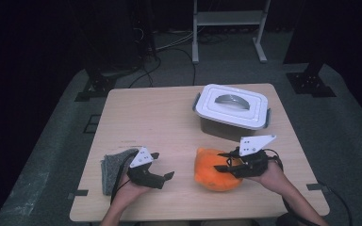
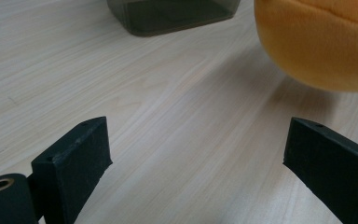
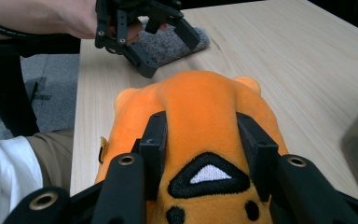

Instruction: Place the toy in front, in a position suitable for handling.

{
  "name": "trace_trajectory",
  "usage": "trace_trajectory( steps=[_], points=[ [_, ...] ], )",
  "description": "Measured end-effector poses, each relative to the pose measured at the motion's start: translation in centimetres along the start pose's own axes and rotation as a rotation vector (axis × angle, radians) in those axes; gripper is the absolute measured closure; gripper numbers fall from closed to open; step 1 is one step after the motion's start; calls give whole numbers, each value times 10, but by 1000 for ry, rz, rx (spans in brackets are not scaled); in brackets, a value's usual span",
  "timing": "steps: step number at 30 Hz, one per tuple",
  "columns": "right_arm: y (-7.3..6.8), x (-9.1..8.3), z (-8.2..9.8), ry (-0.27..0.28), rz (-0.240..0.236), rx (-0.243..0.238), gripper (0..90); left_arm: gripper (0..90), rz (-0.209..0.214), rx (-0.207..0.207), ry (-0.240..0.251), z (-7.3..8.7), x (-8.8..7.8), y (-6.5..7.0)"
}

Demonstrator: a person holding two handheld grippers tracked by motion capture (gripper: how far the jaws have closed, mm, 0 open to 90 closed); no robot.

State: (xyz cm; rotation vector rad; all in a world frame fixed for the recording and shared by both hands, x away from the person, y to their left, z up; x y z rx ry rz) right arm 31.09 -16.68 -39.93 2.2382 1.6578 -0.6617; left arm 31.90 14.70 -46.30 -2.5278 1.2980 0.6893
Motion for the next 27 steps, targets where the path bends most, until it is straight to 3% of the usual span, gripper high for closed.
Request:
trace_trajectory(
  steps=[13, 21, 22, 23, 25, 26, 27],
  points=[
    [-11, 47, 1, -16, -73, -28, 588, 62, -25, -28, 11, 2, -8, -11],
    [-16, 64, 8, -20, -54, -59, 558, 62, -32, -37, 10, 4, -10, -15],
    [-16, 64, 8, -15, -52, -53, 549, 62, -32, -37, 9, 4, -10, -15],
    [-15, 63, 8, -13, -43, -38, 474, 62, -30, -37, 9, 4, -10, -15],
    [-14, 62, 8, -10, -44, -33, 445, 62, -29, -33, 6, 5, -9, -15],
    [-13, 60, 9, 0, -45, -25, 375, 62, -28, -33, 5, 5, -9, -15],
    [-13, 60, 9, 0, -45, -25, 375, 62, -26, -32, 5, 5, -9, -15]
  ],
)
Point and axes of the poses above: each handheld gripper's, and its own axes: x roughly forward along the jaws, z roughly out of its underside, y roughly to its right, the point moved 3 cm from there along x, roughly forward along the jaws, and after that the axes turned 2 degrees about x, right-handed, at the moved point
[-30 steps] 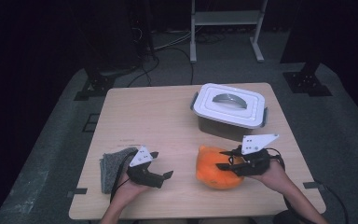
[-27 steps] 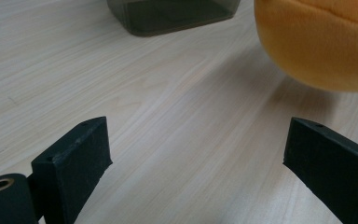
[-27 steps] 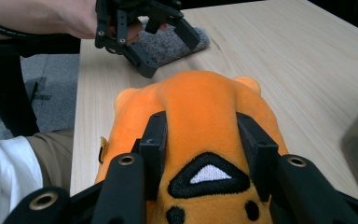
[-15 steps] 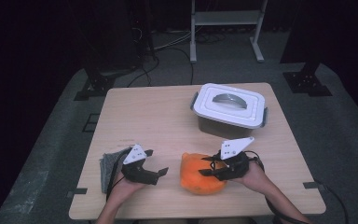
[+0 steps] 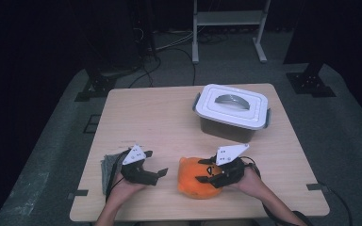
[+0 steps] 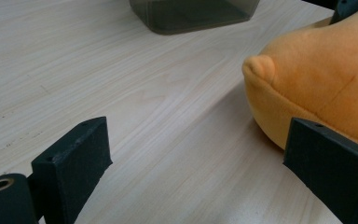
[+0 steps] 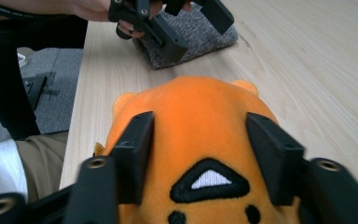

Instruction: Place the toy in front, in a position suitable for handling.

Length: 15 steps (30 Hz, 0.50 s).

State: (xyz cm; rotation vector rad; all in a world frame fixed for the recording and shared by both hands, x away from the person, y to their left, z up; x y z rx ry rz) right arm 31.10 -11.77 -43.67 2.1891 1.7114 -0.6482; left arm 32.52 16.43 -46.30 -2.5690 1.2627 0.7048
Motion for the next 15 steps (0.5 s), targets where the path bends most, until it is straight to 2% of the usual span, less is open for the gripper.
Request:
trace_trajectory(
  steps=[3, 5, 9, 13, 14, 15],
  points=[
    [3, -9, 2, 29, -20, 22, 310, 62, 9, -3, 0, 0, 0, 1],
    [3, -12, 3, 34, -24, 26, 306, 62, 11, 1, -1, -1, 1, 2],
    [6, -28, 10, 48, -10, 29, 274, 63, 19, 26, -6, -4, -1, 3],
    [7, -33, 17, 42, -12, 39, 269, 64, 22, 54, -11, -5, -10, -3],
    [7, -34, 19, 45, -12, 39, 269, 68, 19, 79, -19, -3, -17, -8],
    [7, -34, 19, 45, -12, 39, 269, 77, 19, 79, -19, -3, -17, -8]
  ],
)
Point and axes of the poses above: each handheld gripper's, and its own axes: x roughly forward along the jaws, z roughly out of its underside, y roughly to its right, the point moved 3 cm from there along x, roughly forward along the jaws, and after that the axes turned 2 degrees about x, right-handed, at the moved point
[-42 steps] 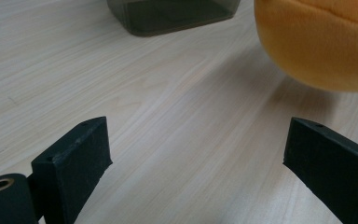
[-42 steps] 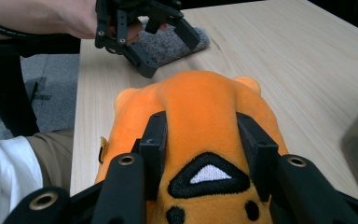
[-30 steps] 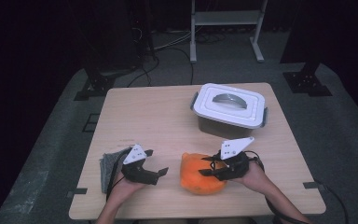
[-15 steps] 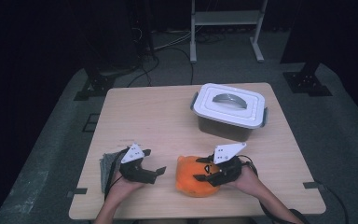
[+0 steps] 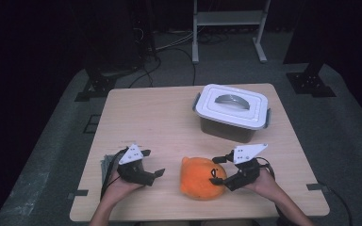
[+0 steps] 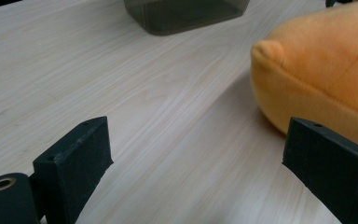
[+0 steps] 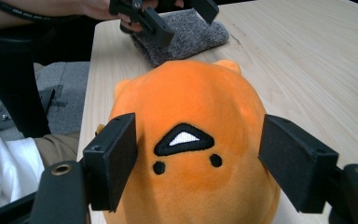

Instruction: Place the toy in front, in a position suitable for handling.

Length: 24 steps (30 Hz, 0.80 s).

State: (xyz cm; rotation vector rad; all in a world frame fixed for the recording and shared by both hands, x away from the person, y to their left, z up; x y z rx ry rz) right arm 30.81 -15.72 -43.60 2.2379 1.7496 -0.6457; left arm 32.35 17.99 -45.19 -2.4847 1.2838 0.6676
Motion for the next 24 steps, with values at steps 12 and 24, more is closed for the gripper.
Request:
trace_trajectory(
  steps=[12, 24],
  points=[
    [-2, 2, 4, -1, 2, -11, 266, 209, 47, 104, -62, 32, -38, -19],
    [-3, 3, 5, -4, 4, -17, 265, 247, 96, 98, -153, 55, -36, -30]
  ],
)
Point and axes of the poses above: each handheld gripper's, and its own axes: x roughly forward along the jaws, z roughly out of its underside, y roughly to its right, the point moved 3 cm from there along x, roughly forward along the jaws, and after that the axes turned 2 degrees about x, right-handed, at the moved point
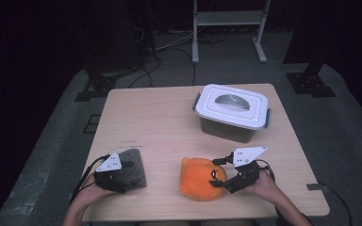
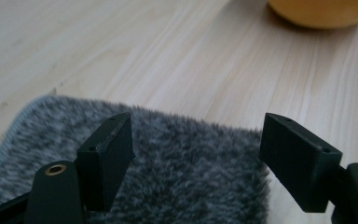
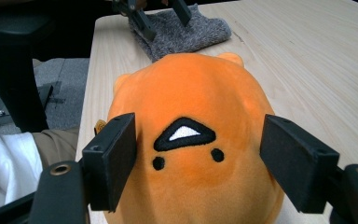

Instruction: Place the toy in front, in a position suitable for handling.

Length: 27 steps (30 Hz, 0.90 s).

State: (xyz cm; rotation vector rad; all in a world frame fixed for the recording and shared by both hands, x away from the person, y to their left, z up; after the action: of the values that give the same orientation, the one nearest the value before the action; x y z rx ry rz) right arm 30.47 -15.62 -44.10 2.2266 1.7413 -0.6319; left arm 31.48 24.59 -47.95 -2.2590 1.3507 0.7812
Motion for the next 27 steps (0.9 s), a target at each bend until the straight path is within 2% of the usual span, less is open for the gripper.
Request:
trace_trajectory(
  steps=[3, 5, 9, 11, 18, 20, 22, 25, 27],
  points=[
    [0, 0, 0, 0, -2, 4, 265, 268, 23, 15, -48, 6, 7, 4],
    [1, 1, 1, 1, -2, 5, 265, 266, 24, 36, -82, 8, 12, 6],
    [1, 2, 0, 2, -2, 7, 264, 284, 11, 48, -105, 6, 14, 7],
    [1, 2, 0, 3, -2, 8, 264, 303, 6, 39, -105, 6, 14, 6],
    [1, 3, -1, 0, -2, 9, 263, 532, -17, 42, -99, 2, 16, 5],
    [0, 3, -2, -2, 0, 7, 257, 612, -35, 38, -105, 1, 17, 3],
    [-3, -1, -6, -10, 15, -20, 252, 717, -48, 50, -118, -1, 17, 3],
    [-3, -6, -8, -2, 27, -32, 252, 736, -57, 51, -126, -2, 17, 3],
    [0, -12, -7, 12, 24, -16, 251, 759, -54, 21, -109, -3, 16, 2]
  ],
)
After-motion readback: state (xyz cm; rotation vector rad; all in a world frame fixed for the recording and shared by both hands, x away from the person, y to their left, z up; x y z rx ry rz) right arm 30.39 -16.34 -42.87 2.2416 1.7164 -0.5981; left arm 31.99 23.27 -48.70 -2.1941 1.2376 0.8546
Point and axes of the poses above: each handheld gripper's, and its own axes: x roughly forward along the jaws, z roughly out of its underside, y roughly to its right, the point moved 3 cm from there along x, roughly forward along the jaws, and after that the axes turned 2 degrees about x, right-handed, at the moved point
